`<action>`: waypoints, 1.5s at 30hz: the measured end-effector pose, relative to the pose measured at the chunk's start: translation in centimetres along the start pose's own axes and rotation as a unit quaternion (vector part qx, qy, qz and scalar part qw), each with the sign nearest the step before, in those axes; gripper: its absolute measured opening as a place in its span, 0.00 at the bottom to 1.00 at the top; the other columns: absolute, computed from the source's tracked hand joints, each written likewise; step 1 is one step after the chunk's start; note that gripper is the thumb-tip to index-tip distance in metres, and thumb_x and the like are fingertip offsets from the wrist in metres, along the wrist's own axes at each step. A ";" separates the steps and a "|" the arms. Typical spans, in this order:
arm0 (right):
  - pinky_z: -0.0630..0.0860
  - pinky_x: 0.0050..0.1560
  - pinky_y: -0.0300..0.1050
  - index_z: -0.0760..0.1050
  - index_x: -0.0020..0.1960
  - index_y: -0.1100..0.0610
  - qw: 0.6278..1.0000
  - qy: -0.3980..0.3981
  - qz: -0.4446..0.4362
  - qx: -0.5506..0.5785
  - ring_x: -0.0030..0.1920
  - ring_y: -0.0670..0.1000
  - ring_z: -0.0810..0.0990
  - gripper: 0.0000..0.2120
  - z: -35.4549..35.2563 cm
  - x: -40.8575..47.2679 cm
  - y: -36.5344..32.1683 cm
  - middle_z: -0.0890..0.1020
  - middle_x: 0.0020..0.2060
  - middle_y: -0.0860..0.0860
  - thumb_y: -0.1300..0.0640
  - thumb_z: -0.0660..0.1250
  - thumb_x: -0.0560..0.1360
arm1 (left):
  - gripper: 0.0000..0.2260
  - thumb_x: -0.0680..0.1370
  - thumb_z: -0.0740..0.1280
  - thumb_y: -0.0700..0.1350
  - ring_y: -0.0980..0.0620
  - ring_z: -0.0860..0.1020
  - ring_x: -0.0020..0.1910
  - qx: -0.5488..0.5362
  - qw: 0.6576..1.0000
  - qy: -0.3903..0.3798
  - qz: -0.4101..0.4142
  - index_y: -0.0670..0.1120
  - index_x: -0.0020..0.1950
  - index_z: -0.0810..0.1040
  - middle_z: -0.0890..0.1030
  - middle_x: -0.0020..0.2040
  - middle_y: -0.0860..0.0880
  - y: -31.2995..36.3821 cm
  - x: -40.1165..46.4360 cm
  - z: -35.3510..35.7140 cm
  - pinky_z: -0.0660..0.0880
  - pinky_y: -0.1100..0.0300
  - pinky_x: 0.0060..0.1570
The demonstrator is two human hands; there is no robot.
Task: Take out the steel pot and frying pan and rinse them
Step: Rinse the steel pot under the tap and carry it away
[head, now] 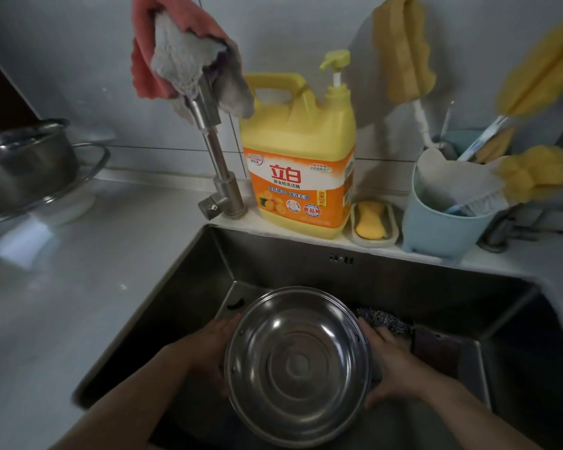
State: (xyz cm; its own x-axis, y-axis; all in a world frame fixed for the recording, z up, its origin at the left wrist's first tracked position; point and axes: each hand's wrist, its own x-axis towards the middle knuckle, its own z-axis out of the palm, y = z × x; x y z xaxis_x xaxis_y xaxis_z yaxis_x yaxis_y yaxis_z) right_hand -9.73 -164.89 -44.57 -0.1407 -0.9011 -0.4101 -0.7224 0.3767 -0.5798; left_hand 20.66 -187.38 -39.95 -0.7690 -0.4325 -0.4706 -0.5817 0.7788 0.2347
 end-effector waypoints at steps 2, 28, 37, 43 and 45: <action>0.56 0.75 0.46 0.34 0.78 0.43 1.000 0.000 -0.001 -0.012 0.76 0.53 0.52 0.75 -0.2 0.2 -0.1 0.52 0.74 0.50 0.33 0.81 0.46 | 0.61 0.59 0.81 0.57 0.59 0.46 0.72 0.000 1.000 0.003 -0.003 0.56 0.72 0.34 0.47 0.77 0.54 -0.2 0.0 0.2 0.39 0.72 0.66; 0.53 0.75 0.46 0.32 0.78 0.45 0.999 -0.034 0.013 -0.005 0.78 0.53 0.45 0.76 -1.2 -0.6 -1.5 0.46 0.78 0.48 0.22 0.72 0.44 | 0.22 0.81 0.60 0.55 0.45 0.75 0.59 -0.408 0.766 0.425 -0.257 0.41 0.67 0.71 0.76 0.60 0.43 3.5 3.7 -17.2 0.68 0.56 0.54; 0.55 0.75 0.45 0.33 0.78 0.48 0.999 -0.036 0.020 0.004 0.77 0.53 0.49 0.76 -1.6 -1.5 -1.8 0.51 0.76 0.52 0.22 0.65 0.41 | 0.14 0.81 0.62 0.47 0.49 0.75 0.40 -0.393 0.771 0.414 -0.281 0.39 0.59 0.78 0.76 0.42 0.47 3.1 4.4 -18.1 0.71 0.59 0.41; 0.53 0.75 0.46 0.34 0.78 0.48 0.999 -0.030 0.016 0.012 0.77 0.53 0.47 0.77 -1.5 -1.4 -1.6 0.50 0.77 0.51 0.20 0.65 0.41 | 0.13 0.81 0.61 0.46 0.52 0.72 0.36 -0.396 0.768 0.413 -0.288 0.39 0.59 0.77 0.74 0.40 0.47 2.9 4.9 -18.2 0.69 0.61 0.36; 0.53 0.75 0.46 0.34 0.78 0.47 0.999 -0.031 0.012 0.015 0.77 0.52 0.47 0.76 -1.5 -1.5 -1.5 0.50 0.76 0.51 0.20 0.66 0.41 | 0.13 0.81 0.61 0.46 0.52 0.72 0.36 -0.395 0.767 0.416 -0.287 0.39 0.58 0.78 0.74 0.39 0.47 2.8 4.8 -18.1 0.69 0.61 0.36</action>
State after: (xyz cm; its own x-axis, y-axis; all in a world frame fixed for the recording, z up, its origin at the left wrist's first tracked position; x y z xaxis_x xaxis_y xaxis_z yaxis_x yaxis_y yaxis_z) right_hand -9.42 -164.46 -42.08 -0.1159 -0.8771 -0.4662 -0.6987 0.4056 -0.5893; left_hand 10.56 -195.49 -26.15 -0.0382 -0.9974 -0.0612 -0.6152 -0.0248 0.7880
